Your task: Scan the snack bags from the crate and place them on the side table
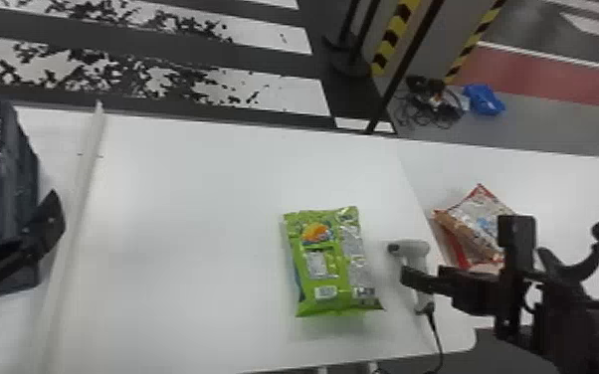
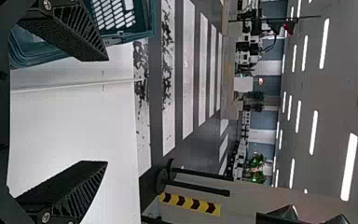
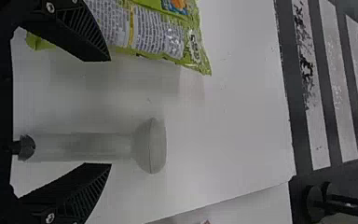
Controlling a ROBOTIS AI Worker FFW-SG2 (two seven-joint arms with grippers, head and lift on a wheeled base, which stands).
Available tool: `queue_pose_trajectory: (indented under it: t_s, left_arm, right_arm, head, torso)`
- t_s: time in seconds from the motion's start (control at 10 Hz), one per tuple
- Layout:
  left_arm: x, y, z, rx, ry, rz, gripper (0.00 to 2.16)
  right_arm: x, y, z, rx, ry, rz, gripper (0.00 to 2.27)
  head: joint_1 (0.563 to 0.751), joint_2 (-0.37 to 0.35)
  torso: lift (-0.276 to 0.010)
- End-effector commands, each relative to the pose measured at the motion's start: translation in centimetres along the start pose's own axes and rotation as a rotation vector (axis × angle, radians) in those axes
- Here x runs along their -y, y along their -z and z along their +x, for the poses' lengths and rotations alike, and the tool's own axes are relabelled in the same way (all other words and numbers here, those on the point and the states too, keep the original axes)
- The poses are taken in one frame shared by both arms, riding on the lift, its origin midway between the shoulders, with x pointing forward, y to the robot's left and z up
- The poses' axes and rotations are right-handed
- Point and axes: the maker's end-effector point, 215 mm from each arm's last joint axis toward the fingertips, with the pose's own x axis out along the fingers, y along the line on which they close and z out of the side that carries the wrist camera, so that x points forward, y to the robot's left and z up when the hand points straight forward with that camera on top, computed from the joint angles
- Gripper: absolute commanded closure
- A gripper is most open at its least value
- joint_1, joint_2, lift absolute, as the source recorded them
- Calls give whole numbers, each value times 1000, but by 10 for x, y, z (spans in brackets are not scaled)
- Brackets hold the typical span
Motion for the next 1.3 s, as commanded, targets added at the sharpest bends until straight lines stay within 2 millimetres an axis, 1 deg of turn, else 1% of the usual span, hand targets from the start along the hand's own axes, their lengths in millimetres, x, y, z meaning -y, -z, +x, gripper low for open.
queue_pose_trajectory:
  t_s: [0.0,0.1,0.3,0.5,0.7,0.8,0.9,1.0,1.2]
  left_arm:
    - [0,-1,0,1,0,1,83]
    - [0,-1,0,1,0,0,83]
    - [0,1,1,-1,1,-1,83]
    - [0,3,1,-4,3,-3,83]
    - [0,2,1,-4,3,-3,83]
    - [0,2,1,-4,6,-2,83]
    - [-1,3,0,-5,5,-2,83]
    - [-1,3,0,-5,6,-1,83]
    - [-1,3,0,-5,7,-3,83]
  right_arm:
    - [-24,5,-12,-19,-101,67,90]
    - [-39,12,-15,-39,-156,96,90]
    - [-54,19,-13,-62,-204,104,90]
    - [-70,30,-6,-105,-255,120,90]
    - [-85,35,5,-128,-297,114,90]
    - [-90,38,10,-139,-305,102,90]
    - [-95,36,15,-134,-314,87,90]
    - [-96,33,21,-132,-316,66,90]
    - [-92,36,36,-152,-303,30,90]
  head:
    - [695,-260]
    - [695,-250]
    - [695,-209]
    - [695,-183]
    - [695,-162]
    - [695,-148]
    - [695,-134]
    - [695,-124]
    - [695,-115]
  torso:
    - [-94]
    - [-94]
    - [-94]
    - [-94]
    - [-94]
    - [-94]
    - [-94]
    - [-94]
    - [-94]
